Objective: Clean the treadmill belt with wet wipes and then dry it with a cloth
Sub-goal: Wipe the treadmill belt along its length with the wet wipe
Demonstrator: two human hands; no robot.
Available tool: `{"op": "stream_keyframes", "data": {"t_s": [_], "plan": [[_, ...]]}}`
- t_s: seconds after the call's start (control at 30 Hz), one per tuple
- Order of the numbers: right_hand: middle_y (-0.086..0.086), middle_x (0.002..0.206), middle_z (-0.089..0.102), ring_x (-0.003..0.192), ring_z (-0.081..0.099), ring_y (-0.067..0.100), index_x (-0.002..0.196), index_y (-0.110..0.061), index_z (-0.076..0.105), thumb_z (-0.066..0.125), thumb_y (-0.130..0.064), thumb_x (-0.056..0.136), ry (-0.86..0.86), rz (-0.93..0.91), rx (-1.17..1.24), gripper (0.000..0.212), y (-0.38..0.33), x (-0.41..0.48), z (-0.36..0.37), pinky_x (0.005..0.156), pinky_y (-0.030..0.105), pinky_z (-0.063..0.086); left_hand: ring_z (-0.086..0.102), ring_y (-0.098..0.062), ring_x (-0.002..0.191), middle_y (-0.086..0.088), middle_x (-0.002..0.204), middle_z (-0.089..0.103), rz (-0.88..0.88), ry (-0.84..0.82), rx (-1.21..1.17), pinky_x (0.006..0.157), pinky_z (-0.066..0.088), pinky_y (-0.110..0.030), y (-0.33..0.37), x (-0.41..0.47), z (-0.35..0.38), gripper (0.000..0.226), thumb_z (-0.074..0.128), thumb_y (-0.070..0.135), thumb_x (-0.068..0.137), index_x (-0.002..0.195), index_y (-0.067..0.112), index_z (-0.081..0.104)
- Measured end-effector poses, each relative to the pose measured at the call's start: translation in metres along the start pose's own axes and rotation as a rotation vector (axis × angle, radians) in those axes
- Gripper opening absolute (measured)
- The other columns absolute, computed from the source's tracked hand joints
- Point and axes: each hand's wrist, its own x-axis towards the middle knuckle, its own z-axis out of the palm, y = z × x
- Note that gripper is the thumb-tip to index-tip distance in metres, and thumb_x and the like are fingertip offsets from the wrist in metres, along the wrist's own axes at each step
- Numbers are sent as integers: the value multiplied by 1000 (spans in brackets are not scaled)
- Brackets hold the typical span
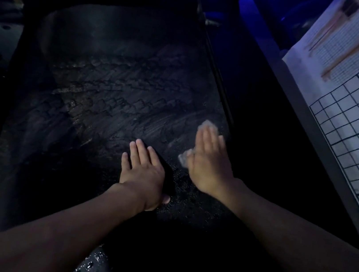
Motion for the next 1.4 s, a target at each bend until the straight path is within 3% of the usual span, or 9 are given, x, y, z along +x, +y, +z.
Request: {"op": "stream_keyframes", "data": {"t_s": [0.2, 0.33, 0.47, 0.63, 0.77, 0.93, 1.07, 1.23, 1.4], "plan": [[17, 163, -16, 150, -20, 27, 155, 0, -10, 11, -38, 102, -21, 191, 91, 69, 8, -6, -10, 123, 43, -8, -25, -45, 142, -35, 150, -28, -2, 21, 13, 120, -2, -54, 1, -2, -1, 124, 66, 56, 83, 146, -7, -20], [13, 163, -14, 150, -20, 23, 156, -3, -7, 0, -45, 97, -66, -211, -49, 72, 5, -26, -2, 124, 43, -6, -16, -41, 146, -29, 156, -19, 27, 79, 35, 121, 3, -47, -2, -4, 0, 122, 64, 61, 81, 150, -4, -13], [12, 164, -19, 149, -23, 22, 155, -5, -13, 11, -36, 104, -101, 43, -8, 65, 14, -10, -11, 123, 43, -8, -8, -38, 148, -23, 159, -15, 77, 120, 25, 121, 7, -44, -10, -7, 6, 121, 59, 69, 80, 152, 0, -10], [8, 165, -9, 152, -15, 20, 157, -6, -2, 12, -41, 104, -112, -483, -165, 65, 9, -28, -4, 124, 42, -4, -31, -34, 142, -22, 150, -37, 142, -3, -11, 121, -7, -41, -18, -9, 7, 132, 68, 61, 78, 146, 0, -26], [11, 165, -10, 151, -16, 23, 157, -5, -5, -5, -45, 92, -45, -125, -51, 76, -2, -7, -5, 124, 45, -6, -33, -31, 141, -20, 150, -40, 121, 37, -2, 121, -6, -43, -19, -11, 13, 133, 71, 58, 78, 146, 3, -29], [7, 165, -8, 152, -13, 18, 157, -7, -1, 9, -45, 102, -106, -525, -177, 67, -3, -16, -2, 124, 40, -5, -31, -45, 139, -25, 149, -39, -22, 8, -4, 115, -3, -64, -17, -12, 12, 134, 70, 64, 74, 147, 13, -30], [10, 166, -10, 151, -17, 20, 156, -6, -5, -5, -46, 92, -49, -222, -98, 75, -11, 3, -2, 123, 40, -9, -31, -42, 140, -21, 151, -37, -6, -3, -55, 114, 0, -66, -23, -12, 13, 139, 72, 66, 70, 148, 7, -27], [6, 165, -5, 153, -9, 17, 158, -8, 3, 13, -43, 103, -130, -653, -182, 66, -13, -6, -5, 124, 38, -4, -28, -33, 144, -13, 154, -36, 45, -31, -23, 119, 2, -56, -38, -12, 6, 136, 80, 47, 73, 148, 8, -26], [11, 165, -10, 152, -13, 24, 156, -6, -3, -7, -47, 91, -85, -390, -104, 77, -35, 7, -5, 124, 44, -3, -22, -26, 147, -10, 156, -32, 40, 77, -38, 121, 3, -42, -56, -16, 12, 133, 80, 46, 73, 150, 6, -21]]}}
